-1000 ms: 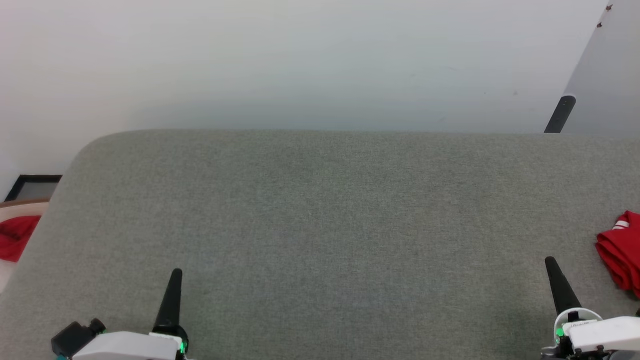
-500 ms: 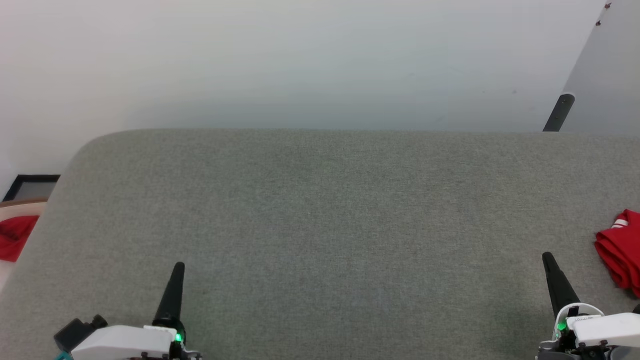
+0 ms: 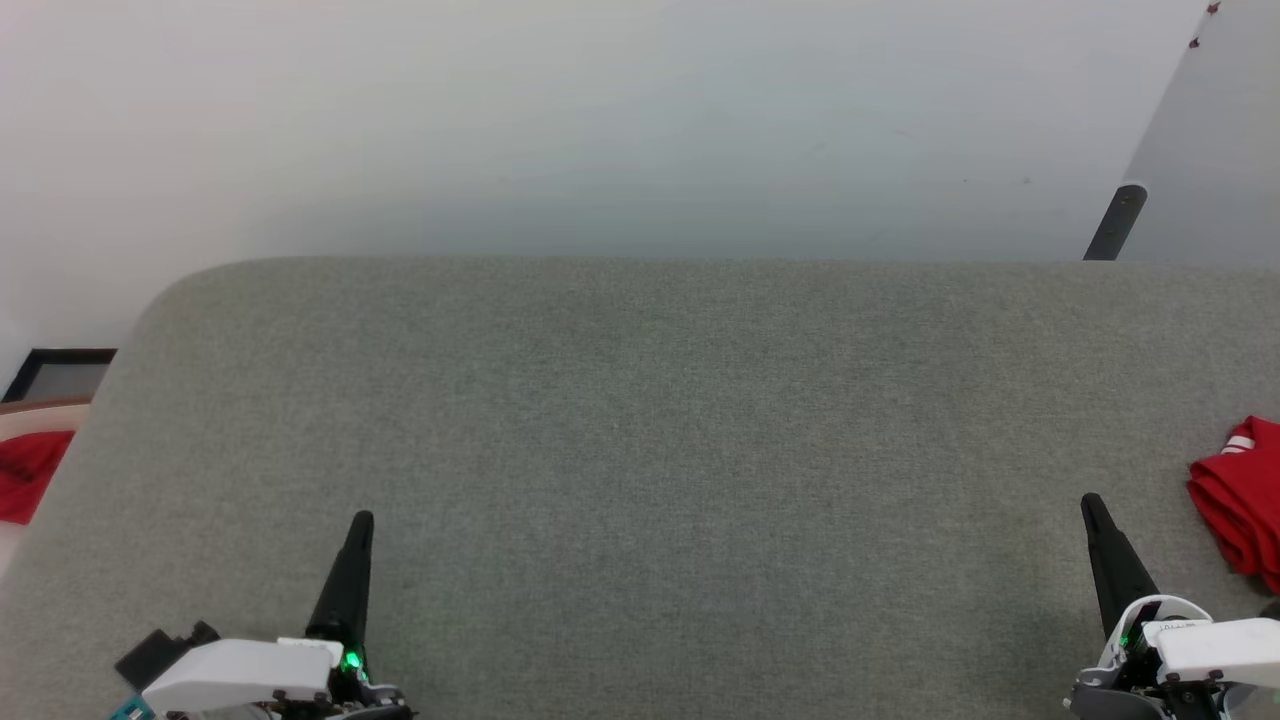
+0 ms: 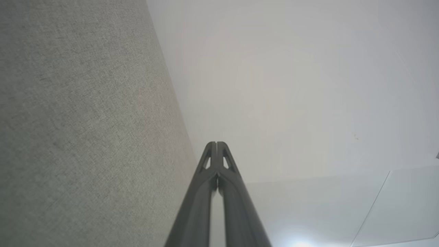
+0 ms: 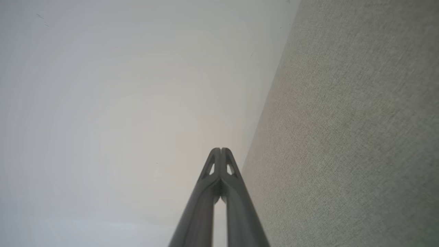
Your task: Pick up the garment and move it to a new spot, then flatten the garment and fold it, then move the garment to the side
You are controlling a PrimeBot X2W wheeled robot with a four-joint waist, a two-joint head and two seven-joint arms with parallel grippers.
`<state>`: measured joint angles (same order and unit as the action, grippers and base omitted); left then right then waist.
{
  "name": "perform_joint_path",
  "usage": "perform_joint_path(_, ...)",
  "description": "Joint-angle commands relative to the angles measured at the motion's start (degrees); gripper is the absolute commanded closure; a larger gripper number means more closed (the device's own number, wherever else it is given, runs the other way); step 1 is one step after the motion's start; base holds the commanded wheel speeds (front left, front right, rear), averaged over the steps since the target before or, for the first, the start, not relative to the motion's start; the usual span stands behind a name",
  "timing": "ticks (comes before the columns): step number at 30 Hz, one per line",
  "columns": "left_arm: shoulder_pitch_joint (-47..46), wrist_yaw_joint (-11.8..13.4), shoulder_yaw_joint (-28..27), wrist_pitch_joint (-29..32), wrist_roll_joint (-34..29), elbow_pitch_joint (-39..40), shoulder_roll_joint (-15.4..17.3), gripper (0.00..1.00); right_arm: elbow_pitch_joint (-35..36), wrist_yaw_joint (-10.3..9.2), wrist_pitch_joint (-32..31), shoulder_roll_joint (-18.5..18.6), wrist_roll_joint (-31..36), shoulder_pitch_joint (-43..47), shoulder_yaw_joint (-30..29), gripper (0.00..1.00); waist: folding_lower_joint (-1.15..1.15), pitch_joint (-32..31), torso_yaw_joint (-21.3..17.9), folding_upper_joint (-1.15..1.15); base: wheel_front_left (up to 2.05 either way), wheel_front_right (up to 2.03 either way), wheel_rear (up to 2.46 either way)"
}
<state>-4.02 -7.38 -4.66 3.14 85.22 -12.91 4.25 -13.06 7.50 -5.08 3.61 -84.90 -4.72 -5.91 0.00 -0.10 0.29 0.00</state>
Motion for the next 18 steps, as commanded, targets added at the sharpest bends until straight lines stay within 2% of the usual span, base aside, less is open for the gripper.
perform_joint_path(1, -0.9, -0.2, -0.2, 0.4, 1.2, -0.1, 0.0, 1.0, -0.1, -0.01, -0.2, -0.1, -1.2, -0.8, -0.3, 1.0, 0.0, 0.0, 0.0, 0.0, 0.0, 0.0, 0.0)
perform_joint_path(18, -2.3, -0.2, -0.7, 2.3, 7.5, -1.1, -0.5, 1.0, -1.0, -0.02, -1.5, -0.8, -6.9, -1.8, -0.7, 1.0, 0.0, 0.2, -0.3, 0.0, 0.0, 0.0, 0.0)
